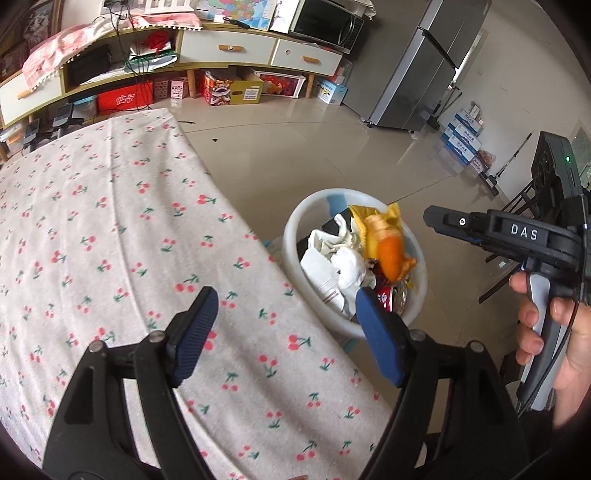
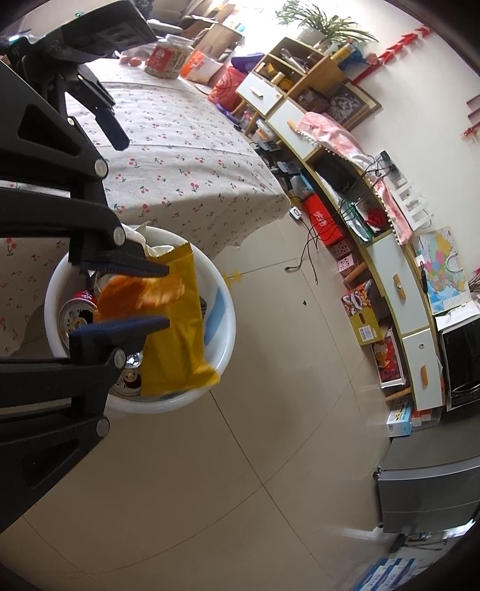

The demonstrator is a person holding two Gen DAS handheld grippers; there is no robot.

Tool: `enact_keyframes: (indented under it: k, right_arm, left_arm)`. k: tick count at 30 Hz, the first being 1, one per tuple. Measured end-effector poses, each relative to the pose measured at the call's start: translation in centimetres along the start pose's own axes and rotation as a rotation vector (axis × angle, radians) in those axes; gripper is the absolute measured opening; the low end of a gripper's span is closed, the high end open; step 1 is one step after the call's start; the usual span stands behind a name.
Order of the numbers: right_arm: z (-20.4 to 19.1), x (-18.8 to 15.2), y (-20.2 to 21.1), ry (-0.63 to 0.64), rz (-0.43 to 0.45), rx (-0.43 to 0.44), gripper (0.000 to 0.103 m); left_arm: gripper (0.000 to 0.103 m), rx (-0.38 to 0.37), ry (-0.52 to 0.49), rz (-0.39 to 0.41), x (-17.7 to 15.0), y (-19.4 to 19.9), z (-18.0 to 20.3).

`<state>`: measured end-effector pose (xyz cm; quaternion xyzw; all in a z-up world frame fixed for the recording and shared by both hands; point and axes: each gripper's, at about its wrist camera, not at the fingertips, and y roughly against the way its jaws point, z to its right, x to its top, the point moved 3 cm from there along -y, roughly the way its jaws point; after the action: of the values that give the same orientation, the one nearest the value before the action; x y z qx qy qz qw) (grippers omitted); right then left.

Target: Collect trash

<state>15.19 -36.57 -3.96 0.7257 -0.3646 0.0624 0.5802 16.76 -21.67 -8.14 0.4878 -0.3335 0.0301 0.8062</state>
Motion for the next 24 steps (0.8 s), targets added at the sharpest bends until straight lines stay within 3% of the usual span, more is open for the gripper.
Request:
enact_keyframes:
  k: [1,3,7,12,14,24]
  right_arm:
    - [0.0,0.0,0.2,-0.001,0.005,-0.001,0.036]
    - [0.1,0.0,0.6,-0.001,0.019,-0.005,0.051]
    - [-0.2,-0.1,1.6,0.020,0.046,-0.029,0.056]
    - [-0.8,-0.9,3.0,0.018,0.068,-0.069,0.077]
    - [-0.9,-1.3,3.5,0.005,0.069,-0.078,0.080]
    - [-5.2,-4.9,7.1,0.109,0.035,-0.200,0.091]
  left_arm:
    - [0.078,0.005,0.000,0.001,0.0,0.2,-0.2]
    - [0.081,0.018,-0.001,0.005,-0.1,0.6,-0.3]
    - [0.084,0.054,-0.002,0.008,-0.7,1.4,-0.7]
    - [0.092,0.120,0.017,0.002,-1.9,3.1,-1.4]
    - [0.099,0.161,0.022,0.007,-2.4,4.0,-1.7]
    - [0.102,0.292,0.045,0.060,-5.1,10.3,-3.5]
